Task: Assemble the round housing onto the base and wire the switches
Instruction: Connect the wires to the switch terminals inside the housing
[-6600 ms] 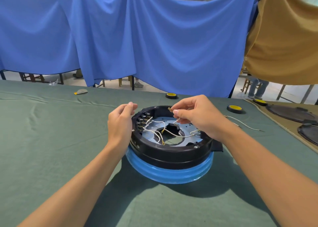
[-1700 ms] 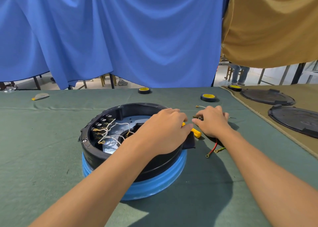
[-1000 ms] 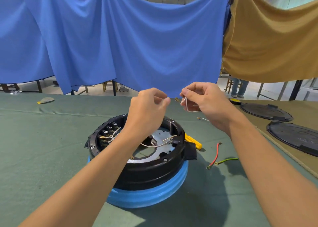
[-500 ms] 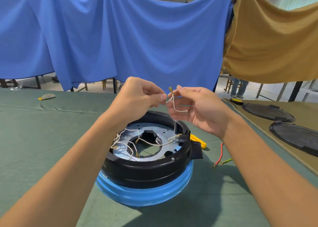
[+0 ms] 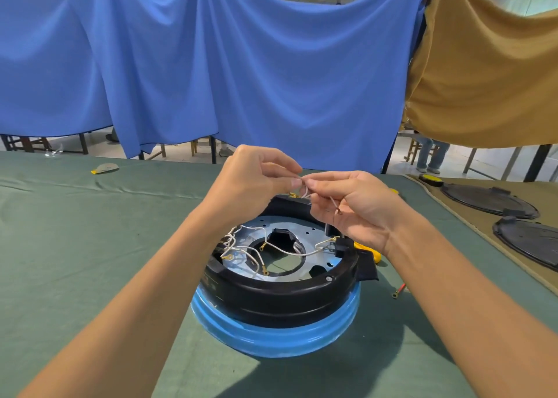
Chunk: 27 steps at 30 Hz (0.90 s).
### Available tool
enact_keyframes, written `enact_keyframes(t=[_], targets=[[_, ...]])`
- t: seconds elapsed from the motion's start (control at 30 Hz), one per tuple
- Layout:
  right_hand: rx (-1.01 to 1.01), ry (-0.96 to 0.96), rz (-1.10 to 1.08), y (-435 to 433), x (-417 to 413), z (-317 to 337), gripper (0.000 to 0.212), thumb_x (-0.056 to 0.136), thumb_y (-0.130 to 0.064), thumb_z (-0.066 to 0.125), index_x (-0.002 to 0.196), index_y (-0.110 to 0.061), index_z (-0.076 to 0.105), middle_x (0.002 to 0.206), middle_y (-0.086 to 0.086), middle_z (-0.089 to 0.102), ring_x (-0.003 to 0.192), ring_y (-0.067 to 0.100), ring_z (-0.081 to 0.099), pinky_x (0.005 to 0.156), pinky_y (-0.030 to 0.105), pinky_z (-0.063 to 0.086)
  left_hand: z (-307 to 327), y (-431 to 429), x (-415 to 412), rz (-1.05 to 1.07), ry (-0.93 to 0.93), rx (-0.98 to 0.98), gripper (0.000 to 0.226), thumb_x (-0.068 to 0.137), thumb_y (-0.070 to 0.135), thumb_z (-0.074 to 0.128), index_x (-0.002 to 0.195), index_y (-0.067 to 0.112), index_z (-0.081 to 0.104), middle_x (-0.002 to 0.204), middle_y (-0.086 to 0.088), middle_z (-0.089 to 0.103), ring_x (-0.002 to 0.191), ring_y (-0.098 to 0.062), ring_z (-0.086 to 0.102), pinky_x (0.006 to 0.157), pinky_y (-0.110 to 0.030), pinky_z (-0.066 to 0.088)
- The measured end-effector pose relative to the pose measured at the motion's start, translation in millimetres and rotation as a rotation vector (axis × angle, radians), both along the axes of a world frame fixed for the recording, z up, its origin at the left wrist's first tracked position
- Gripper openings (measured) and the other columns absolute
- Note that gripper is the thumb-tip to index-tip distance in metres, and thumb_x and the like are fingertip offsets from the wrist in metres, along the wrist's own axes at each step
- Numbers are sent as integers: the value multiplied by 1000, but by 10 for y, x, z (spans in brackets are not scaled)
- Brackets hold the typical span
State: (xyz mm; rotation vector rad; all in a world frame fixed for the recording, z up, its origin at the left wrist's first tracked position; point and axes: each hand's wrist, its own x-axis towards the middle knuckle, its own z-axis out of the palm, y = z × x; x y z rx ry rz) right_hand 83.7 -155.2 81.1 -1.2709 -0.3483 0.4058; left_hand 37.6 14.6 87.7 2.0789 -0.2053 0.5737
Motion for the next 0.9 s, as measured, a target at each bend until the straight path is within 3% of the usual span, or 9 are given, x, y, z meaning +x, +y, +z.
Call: enact_keyframes(t=[0.07, 0.13, 0.27, 0.43, 0.57, 0.6, 0.7, 0.9], targets=[[-44, -39, 12, 34, -34, -4, 14, 84, 4, 65, 95, 2, 73, 74, 9, 68, 59, 12, 63, 60, 23, 55, -16, 78, -48, 31, 5, 19, 9, 85, 26, 77, 92, 22, 75, 80, 10, 77, 69, -4, 68, 69, -24, 54], [-98, -53, 36, 76, -69, -13, 16, 84, 6, 65, 98, 2, 71, 71, 9, 69, 60, 13, 64, 61, 24, 55, -49, 210, -85, 117, -9, -2, 6, 87, 29, 74, 88, 24, 75, 80, 7, 76, 67, -5, 66, 67, -25, 52], [-255, -81, 41, 212, -139, -42, 14, 85, 8, 64, 90, 1, 74, 71, 10, 69, 59, 11, 64, 54, 20, 52, -224, 508, -108, 360, 27, -114, 6, 91, 22, 66, 88, 24, 71, 91, 1, 74, 95, -17, 67, 94, -37, 51], [-386, -86, -50, 551, -162, -29, 11, 85, 9, 60, 88, 6, 70, 74, 14, 63, 51, 12, 59, 49, 19, 50, -546, 606, -156, 377, 186, -297, 14, 94, 24, 63, 101, 17, 72, 103, -2, 72, 103, -20, 66, 97, -35, 50], [-489, -101, -88, 810, -131, -91, 10, 86, 9, 60, 93, 9, 67, 84, 17, 61, 59, 18, 61, 54, 21, 54, -626, 575, -155, 335, 261, -440, 39, 96, 8, 52, 71, 24, 78, 80, 1, 76, 89, -23, 71, 90, -41, 55], [-518, -102, -98, 860, -126, -119, 10, 86, 9, 60, 93, 10, 67, 85, 18, 62, 60, 19, 62, 56, 23, 56, -631, 578, -146, 335, 270, -451, 38, 96, 6, 50, 78, 22, 80, 79, 2, 76, 88, -23, 71, 89, -41, 56], [-572, -108, -139, 953, -109, -178, 11, 85, 8, 62, 94, 11, 66, 84, 18, 64, 56, 19, 64, 61, 26, 59, -643, 605, -116, 365, 257, -423, 25, 95, 8, 55, 113, 11, 73, 102, -4, 74, 101, -24, 68, 97, -44, 53], [-567, -107, -182, 974, -91, -94, 8, 82, 10, 63, 89, 10, 64, 81, 17, 63, 45, 17, 62, 52, 22, 55, -648, 592, -116, 381, 221, -432, 25, 94, 6, 56, 113, 12, 71, 109, -8, 71, 103, -26, 66, 94, -43, 55]])
